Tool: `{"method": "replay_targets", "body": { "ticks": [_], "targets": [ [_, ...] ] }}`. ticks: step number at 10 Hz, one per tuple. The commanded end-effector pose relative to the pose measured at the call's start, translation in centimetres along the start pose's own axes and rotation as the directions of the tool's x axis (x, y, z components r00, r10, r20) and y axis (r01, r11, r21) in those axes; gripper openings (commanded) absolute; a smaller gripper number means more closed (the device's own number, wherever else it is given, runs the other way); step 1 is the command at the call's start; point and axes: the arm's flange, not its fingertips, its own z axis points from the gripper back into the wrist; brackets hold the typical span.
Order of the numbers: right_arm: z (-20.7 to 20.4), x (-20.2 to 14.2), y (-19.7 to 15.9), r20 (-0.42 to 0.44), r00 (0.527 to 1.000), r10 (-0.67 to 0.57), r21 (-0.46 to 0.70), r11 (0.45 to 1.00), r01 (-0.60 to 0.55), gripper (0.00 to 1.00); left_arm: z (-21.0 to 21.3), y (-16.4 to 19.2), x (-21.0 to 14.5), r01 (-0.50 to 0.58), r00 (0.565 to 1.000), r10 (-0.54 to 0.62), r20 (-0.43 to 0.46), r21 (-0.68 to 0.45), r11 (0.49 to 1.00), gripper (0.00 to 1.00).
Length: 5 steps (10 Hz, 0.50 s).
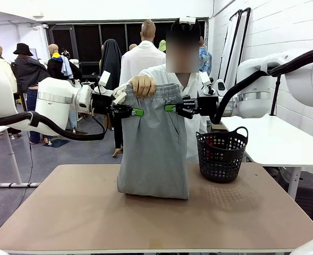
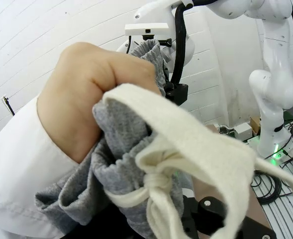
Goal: Fold the training pants.
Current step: Release the ends of the Training pants and then grab the overlapped ends.
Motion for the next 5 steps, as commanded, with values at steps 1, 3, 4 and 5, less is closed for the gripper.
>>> {"method": "replay_targets", "body": {
  "ticks": [1, 3, 4, 5],
  "targets": [
    [-0.14, 0.17, -0.05, 0.006, 1.0, 0.002, 0.002, 1.0, -0.002, 0.0, 0.04, -0.36, 0.02, 0.013, 1.0, -0.013, 0.016, 0.014, 1.0, 0.0],
    [0.04, 0.03, -0.03, 0.005, 1.0, 0.0, -0.009, 1.0, 0.0, 0.0, -0.02, 0.0, 0.06, -0.002, 1.0, 0.002, 0.004, 0.0, 1.0, 0.0],
    [0.03, 0.18, 0.0, 0.017, 1.0, -0.006, 0.0, 1.0, 0.006, 0.0, -0.07, -0.09, 0.12, -0.018, 1.0, 0.018, 0.005, -0.004, 1.0, 0.0],
    [-0.02, 0.32, -0.01, 0.025, 1.0, -0.015, 0.01, 1.0, 0.015, 0.1, -0.09, -0.07, 0.19, -0.03, 1.0, 0.03, 0.01, 0.001, 1.0, 0.19]
  ]
}}
